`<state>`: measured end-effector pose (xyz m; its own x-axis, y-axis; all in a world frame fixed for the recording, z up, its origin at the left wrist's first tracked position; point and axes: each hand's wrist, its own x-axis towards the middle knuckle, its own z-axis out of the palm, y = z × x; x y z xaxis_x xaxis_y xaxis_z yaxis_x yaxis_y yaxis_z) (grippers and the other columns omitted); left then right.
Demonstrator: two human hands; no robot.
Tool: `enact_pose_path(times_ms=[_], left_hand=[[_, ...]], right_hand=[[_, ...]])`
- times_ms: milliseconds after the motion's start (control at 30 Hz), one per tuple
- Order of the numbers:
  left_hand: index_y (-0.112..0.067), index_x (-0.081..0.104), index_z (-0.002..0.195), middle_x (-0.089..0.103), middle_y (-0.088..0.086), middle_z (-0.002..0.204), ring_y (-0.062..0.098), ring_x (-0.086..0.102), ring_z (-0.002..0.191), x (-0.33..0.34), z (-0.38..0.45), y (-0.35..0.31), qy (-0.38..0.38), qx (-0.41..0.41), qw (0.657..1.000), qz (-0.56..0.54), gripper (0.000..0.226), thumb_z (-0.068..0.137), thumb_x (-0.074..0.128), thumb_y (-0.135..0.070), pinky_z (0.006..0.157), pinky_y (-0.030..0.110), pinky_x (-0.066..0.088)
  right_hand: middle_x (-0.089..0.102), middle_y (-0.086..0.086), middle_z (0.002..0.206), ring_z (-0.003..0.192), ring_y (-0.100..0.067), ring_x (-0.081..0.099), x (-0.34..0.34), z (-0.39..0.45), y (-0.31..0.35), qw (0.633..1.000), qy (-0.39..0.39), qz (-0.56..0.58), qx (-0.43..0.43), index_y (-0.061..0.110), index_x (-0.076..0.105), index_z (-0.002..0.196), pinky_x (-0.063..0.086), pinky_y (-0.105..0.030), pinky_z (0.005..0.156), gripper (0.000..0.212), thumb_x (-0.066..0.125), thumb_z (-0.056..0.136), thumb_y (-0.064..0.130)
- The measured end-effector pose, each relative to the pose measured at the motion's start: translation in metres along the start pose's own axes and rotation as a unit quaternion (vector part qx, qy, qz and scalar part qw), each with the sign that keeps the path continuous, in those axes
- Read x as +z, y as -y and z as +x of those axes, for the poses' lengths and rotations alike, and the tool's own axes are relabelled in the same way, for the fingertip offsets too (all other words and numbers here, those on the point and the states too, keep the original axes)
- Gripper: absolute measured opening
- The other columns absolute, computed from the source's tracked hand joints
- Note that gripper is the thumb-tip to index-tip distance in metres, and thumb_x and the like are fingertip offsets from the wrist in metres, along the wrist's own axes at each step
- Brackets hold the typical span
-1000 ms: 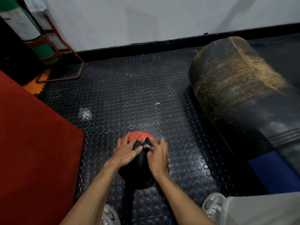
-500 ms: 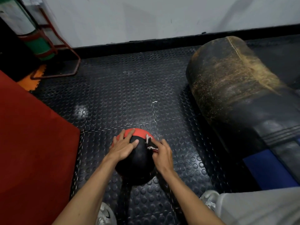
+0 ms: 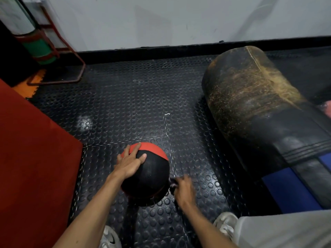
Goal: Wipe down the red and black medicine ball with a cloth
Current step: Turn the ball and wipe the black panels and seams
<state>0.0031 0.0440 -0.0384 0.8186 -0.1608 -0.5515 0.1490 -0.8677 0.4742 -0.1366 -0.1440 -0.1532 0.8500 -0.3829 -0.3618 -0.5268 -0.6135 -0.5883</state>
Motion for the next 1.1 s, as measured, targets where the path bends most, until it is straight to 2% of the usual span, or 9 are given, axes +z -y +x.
enact_pose_path(times_ms=[133,233,367,500,567,633,867,1000,1100], left_hand=[[-0.052,0.009,0.152,-0.005,-0.009,0.165,0.039,0.001,0.148,0.002,-0.005,-0.010,-0.020,-0.010,0.999,0.023,0.064,0.095,0.037,-0.063,0.116,0.062,0.011],[-0.049,0.010,0.153,-0.001,-0.008,0.165,0.039,0.004,0.148,0.002,-0.008,-0.013,-0.039,-0.022,0.999,0.030,0.069,0.093,0.037,-0.069,0.114,0.062,0.012],[-0.045,0.015,0.153,0.013,-0.005,0.162,0.041,0.016,0.143,0.011,-0.016,-0.011,-0.090,-0.039,0.994,0.045,0.082,0.083,0.034,-0.083,0.111,0.064,0.020],[-0.041,0.014,0.154,0.018,0.003,0.159,0.041,0.021,0.140,0.015,-0.025,-0.015,-0.107,-0.060,0.990,0.063,0.088,0.080,0.029,-0.086,0.110,0.060,0.023],[-0.039,0.011,0.156,0.017,0.005,0.160,0.040,0.021,0.142,0.008,-0.028,-0.013,-0.101,-0.062,0.991,0.056,0.086,0.084,0.035,-0.080,0.111,0.056,0.023],[-0.038,0.012,0.156,0.020,0.006,0.157,0.039,0.024,0.141,0.003,-0.033,-0.009,-0.091,-0.048,0.994,0.046,0.085,0.085,0.045,-0.072,0.109,0.053,0.028],[-0.033,0.037,0.145,0.027,0.006,0.155,0.032,0.024,0.143,-0.003,-0.041,-0.031,-0.112,0.013,0.989,0.094,0.066,0.089,0.046,-0.066,0.112,0.053,0.028],[-0.042,0.041,0.141,0.030,0.001,0.151,0.034,0.026,0.142,-0.009,-0.018,-0.032,-0.028,0.037,0.999,0.023,0.060,0.085,0.057,-0.056,0.115,0.054,0.024],[-0.049,0.050,0.121,0.040,-0.003,0.131,0.030,0.038,0.134,-0.013,0.011,-0.020,0.029,0.036,0.998,-0.039,0.066,0.061,0.068,-0.069,0.113,0.046,0.029]], right_hand=[[0.037,-0.003,0.140,0.132,-0.027,0.039,0.031,-0.017,-0.011,0.982,0.161,-0.103,-0.007,0.023,0.041,0.146,0.041,-0.041,0.108,0.059,0.062,0.092,0.034],[0.029,-0.006,0.148,0.136,-0.027,0.032,0.029,-0.020,-0.008,0.975,0.172,-0.137,-0.013,0.020,0.028,0.152,0.038,-0.040,0.110,0.069,0.058,0.094,0.041],[0.032,-0.007,0.151,0.140,-0.028,0.032,0.022,-0.014,-0.003,0.971,0.216,-0.101,0.010,0.020,0.041,0.147,0.034,-0.042,0.112,0.070,0.056,0.089,0.056],[0.058,0.000,0.110,0.108,-0.020,0.059,0.006,-0.009,0.003,1.000,0.015,0.005,0.001,0.018,0.070,0.102,0.050,-0.036,0.092,0.017,0.057,0.096,0.026],[0.061,0.005,0.093,0.092,-0.018,0.062,-0.012,-0.010,0.015,0.994,-0.067,0.087,0.025,0.020,0.066,0.095,0.053,-0.036,0.080,0.018,0.049,0.100,0.025],[0.063,0.004,0.103,0.100,-0.018,0.061,-0.029,-0.008,0.028,0.983,-0.105,0.153,0.007,0.023,0.063,0.108,0.049,-0.034,0.083,0.022,0.047,0.100,0.036],[0.032,0.010,0.153,0.141,-0.012,0.027,-0.066,-0.004,0.080,0.979,-0.039,0.010,-0.197,0.033,0.041,0.146,0.024,-0.036,0.117,0.053,0.045,0.097,0.052],[0.063,0.004,0.123,0.119,-0.015,0.055,-0.071,0.018,0.081,0.983,-0.061,0.133,-0.110,0.022,0.067,0.121,0.040,-0.030,0.107,0.031,0.064,0.092,0.032],[0.061,0.008,0.108,0.105,-0.013,0.057,-0.069,0.036,0.074,0.981,-0.065,0.171,-0.066,0.023,0.071,0.109,0.045,-0.037,0.101,0.028,0.071,0.081,0.027]])
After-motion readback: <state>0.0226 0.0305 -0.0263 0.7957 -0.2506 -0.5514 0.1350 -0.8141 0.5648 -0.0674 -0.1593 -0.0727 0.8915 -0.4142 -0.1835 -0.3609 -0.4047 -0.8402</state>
